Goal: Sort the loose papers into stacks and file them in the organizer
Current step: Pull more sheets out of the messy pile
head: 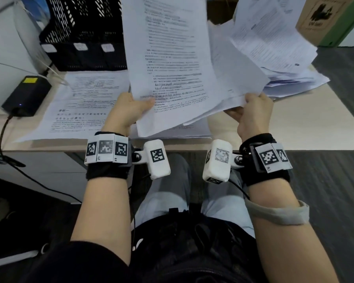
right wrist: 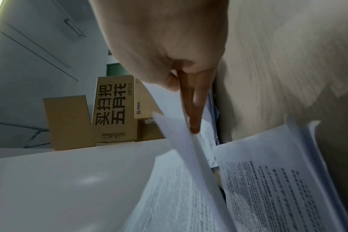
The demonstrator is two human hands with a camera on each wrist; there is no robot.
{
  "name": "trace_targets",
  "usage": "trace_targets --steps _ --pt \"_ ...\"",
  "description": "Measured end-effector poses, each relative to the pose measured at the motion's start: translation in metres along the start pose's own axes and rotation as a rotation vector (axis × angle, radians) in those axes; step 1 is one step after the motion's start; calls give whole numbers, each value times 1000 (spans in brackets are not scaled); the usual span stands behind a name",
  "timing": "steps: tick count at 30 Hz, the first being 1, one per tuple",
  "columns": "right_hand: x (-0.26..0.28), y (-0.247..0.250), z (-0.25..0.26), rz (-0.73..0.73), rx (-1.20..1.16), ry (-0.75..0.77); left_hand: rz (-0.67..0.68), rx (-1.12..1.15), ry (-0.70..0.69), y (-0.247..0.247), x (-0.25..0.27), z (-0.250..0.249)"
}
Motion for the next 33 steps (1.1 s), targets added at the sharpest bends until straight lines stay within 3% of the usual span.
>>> trace_targets --steps 6,13,19,26,33 --pt "-2 12 -2 -231 3 143 -161 -123 144 17 -9 12" --pt "4 21 2 -393 -38 255 -206 -457 128 15 -13 9" --pt "7 27 5 -525 -44 315 -223 -508 125 14 -18 10" --pt "7 27 5 -515 5 322 -191 -559 96 10 -16 13" --pt "11 26 1 -529 7 312 -287 -579 28 8 -23 16"
Point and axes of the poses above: each hand's wrist, its own x-axis away from the middle knuckle, its own y-axis out of the back of the hand, z = x × y, the point moved 2 cm from there along -x, towards the middle knuckle, and after that the axes turned 6 degrees about y, right-handed, at the moved point
